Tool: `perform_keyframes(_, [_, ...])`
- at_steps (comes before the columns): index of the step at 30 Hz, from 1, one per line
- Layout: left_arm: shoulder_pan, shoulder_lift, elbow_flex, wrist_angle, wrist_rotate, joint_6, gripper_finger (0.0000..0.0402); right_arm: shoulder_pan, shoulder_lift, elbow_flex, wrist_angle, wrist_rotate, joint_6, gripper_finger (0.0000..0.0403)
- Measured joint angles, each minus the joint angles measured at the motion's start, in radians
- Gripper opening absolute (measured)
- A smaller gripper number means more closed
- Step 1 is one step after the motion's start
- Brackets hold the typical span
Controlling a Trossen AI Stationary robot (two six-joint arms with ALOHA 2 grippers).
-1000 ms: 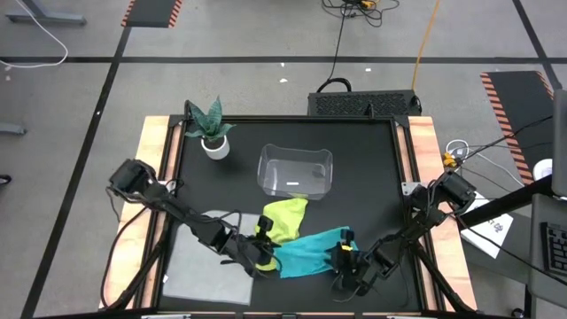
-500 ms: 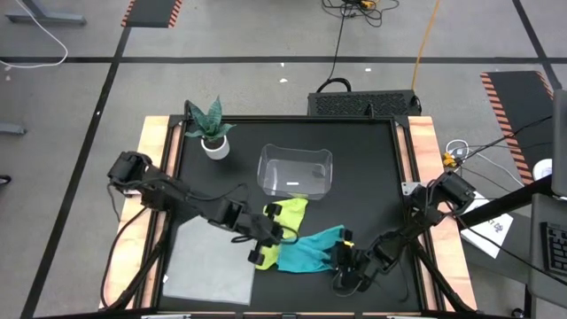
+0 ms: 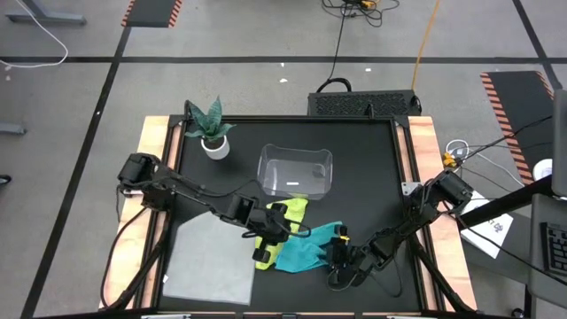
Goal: Fold microfiber towels
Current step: Fold the blue towel
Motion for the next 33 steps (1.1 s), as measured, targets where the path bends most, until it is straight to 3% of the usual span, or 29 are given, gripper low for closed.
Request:
perform_keyframes(9, [0.0,0.047,0.001,0.003,0.022,-0.059,0.0003,0.014,-0.037,0.001,0.074,0.003,-0.094,0.013])
perform_keyframes(19, [0.004,0.047,0.12,-0.125,0.015,-0.056,0.0005,0.005,-0.071,0.002,0.125,0.006,-0.189,0.0127])
perform_keyframes(22, [0.004,0.045,0.141,-0.134,0.015,-0.054,0.0008,-0.004,-0.067,0.001,0.118,-0.007,-0.196,0.0105])
perform_keyframes(27, [0.004,0.047,0.14,-0.156,0.015,-0.063,0.0006,-0.006,-0.067,-0.016,0.119,0.002,-0.212,0.0017])
perform_keyframes(33, [0.006,0.047,0.14,-0.165,0.015,-0.073,0.0006,-0.016,-0.068,-0.06,0.181,-0.022,-0.176,0.0006])
